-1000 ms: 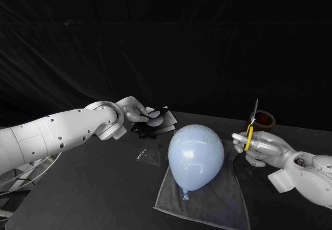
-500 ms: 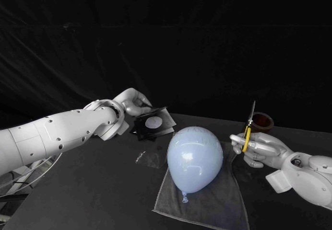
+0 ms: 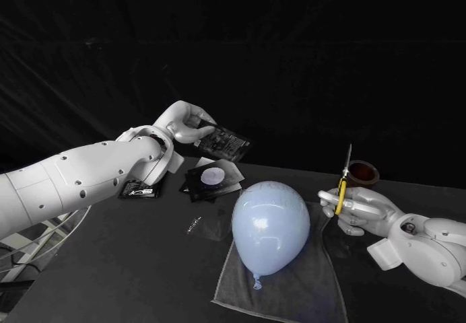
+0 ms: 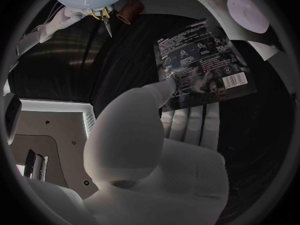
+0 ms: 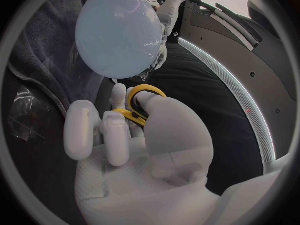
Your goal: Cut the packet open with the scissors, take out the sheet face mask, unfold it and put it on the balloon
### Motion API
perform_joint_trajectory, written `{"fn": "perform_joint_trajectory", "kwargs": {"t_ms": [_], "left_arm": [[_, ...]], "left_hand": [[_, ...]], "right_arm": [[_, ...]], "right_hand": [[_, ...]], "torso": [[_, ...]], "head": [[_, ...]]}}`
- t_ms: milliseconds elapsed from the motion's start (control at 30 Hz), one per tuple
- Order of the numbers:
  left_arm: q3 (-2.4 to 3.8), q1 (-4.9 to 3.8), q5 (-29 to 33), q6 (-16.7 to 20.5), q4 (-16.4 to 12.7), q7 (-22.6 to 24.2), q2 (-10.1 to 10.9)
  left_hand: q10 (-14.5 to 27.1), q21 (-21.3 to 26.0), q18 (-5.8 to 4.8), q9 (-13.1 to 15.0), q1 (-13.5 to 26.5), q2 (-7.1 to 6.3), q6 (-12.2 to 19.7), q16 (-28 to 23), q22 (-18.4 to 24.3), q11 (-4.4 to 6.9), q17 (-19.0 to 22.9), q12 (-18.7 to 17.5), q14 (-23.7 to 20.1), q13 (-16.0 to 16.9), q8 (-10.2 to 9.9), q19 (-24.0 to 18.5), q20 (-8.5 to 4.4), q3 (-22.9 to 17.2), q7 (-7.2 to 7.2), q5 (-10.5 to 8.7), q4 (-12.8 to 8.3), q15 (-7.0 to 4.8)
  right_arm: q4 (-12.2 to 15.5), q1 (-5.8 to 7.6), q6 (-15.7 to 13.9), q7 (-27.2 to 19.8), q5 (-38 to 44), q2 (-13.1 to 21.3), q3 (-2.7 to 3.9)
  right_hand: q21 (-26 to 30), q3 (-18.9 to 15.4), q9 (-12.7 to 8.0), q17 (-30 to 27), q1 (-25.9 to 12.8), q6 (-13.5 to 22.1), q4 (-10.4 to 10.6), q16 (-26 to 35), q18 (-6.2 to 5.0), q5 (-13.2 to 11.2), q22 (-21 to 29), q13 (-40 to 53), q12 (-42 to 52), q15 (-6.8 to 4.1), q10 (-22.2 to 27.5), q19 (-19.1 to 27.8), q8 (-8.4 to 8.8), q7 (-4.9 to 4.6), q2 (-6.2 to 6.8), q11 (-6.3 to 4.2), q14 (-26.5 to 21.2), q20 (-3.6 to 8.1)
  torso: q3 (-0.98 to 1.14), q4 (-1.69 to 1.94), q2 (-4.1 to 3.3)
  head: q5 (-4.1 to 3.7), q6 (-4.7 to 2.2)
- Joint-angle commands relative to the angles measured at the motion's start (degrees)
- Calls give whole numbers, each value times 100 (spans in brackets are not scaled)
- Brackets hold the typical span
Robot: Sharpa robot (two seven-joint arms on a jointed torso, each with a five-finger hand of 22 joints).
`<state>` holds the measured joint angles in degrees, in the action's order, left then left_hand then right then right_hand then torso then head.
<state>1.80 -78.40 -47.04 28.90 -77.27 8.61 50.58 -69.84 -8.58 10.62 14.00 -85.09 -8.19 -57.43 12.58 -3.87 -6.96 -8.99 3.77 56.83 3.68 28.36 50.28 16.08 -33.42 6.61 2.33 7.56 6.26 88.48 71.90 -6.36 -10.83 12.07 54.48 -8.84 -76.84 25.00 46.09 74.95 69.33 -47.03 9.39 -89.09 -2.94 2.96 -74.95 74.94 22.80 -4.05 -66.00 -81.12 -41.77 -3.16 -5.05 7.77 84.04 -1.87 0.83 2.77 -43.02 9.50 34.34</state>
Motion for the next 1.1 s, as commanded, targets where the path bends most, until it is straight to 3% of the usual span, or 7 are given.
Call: {"fn": "perform_joint_trajectory", "kwargs": {"t_ms": [33, 267, 400, 600, 933, 1100], "left_arm": [[13, -64, 423, 133, 12, 514, -33], [15, -171, 1123, 114, -21, 573, -93], [14, -186, 1638, 128, -41, 462, -135], [10, -189, 2296, 169, -84, 317, -200], [-1, -111, 3318, 135, -150, 233, -311], [-3, -23, 3677, 34, -192, 289, -352]], "left_hand": [[2, 29, -15, 112, -52, 9, -9, -33, 4, 2, -10, -15, 10, -2, 1, -29, 1, 8, 67, 39, -42, 27], [-3, -55, 7, 159, -67, 57, 48, -42, -37, 26, -37, -11, 57, 2, 18, 139, -64, 25, 207, 40, -76, 12], [-13, -181, 5, 217, -68, 96, 92, 22, -79, 33, -87, -14, 256, 1, 51, 374, -182, 76, 234, 39, -114, -32], [-36, -297, 8, 264, -65, 126, 118, 29, -115, 41, -111, -13, 349, 1, 77, 589, -296, 119, 237, 40, -147, -56], [-47, -331, 4, 286, -58, 150, 136, 26, -120, 45, -120, -14, 389, 0, 85, 664, -341, 130, 236, 40, -153, -66], [-47, -333, 3, 289, -56, 156, 141, 25, -120, 44, -121, -15, 393, 0, 87, 670, -345, 129, 237, 40, -151, -67]], "right_arm": [[-20, 1, -18, -130, 106, -22, 5], [-57, 12, -87, -188, 170, -61, 7], [-73, 30, -133, -226, 207, -75, 10], [-115, 77, -204, -291, 241, -98, 20], [-236, 223, -309, -401, 266, -175, 43], [-300, 296, -375, -459, 270, -236, 51]], "right_hand": [[38, 25, 9, 1252, 71, 0, -4, -10, -67, -14, -469, 1506, 6720, -52, -2400, 24, -14, 30, -86, -905, 534, 1], [54, 27, 9, 1235, 70, 1, -4, -5, -71, -14, -457, 1506, 6720, -51, -2400, 35, -11, 29, -88, -904, 530, 1], [62, 30, 8, 1234, 69, 3, -3, -4, -73, -14, -451, 1506, 6720, -51, -2400, 41, -6, 28, -92, -903, 530, 0], [72, 32, 8, 1231, 68, 3, -2, -3, -75, -15, -444, 1506, 6720, -50, -2400, 47, -2, 26, -95, -902, 529, 0], [151, 48, 4, 1179, 68, 9, -6, 16, -94, -14, -388, 1506, 6720, -45, -2400, 100, 21, 20, -111, -896, 515, -3], [244, 62, -2, 1092, 65, 15, -11, 48, -115, -14, -323, 1505, 6720, -38, -2400, 162, 55, 11, -119, -887, 492, -8]], "torso": [[9, 2, 2], [20, 1, 22], [22, 0, 24], [36, -10, 42], [32, -4, 28], [28, -7, 29]], "head": [[-15, -59], [-41, -154], [-82, -237], [-155, -303], [-342, -473], [-376, -525]]}}
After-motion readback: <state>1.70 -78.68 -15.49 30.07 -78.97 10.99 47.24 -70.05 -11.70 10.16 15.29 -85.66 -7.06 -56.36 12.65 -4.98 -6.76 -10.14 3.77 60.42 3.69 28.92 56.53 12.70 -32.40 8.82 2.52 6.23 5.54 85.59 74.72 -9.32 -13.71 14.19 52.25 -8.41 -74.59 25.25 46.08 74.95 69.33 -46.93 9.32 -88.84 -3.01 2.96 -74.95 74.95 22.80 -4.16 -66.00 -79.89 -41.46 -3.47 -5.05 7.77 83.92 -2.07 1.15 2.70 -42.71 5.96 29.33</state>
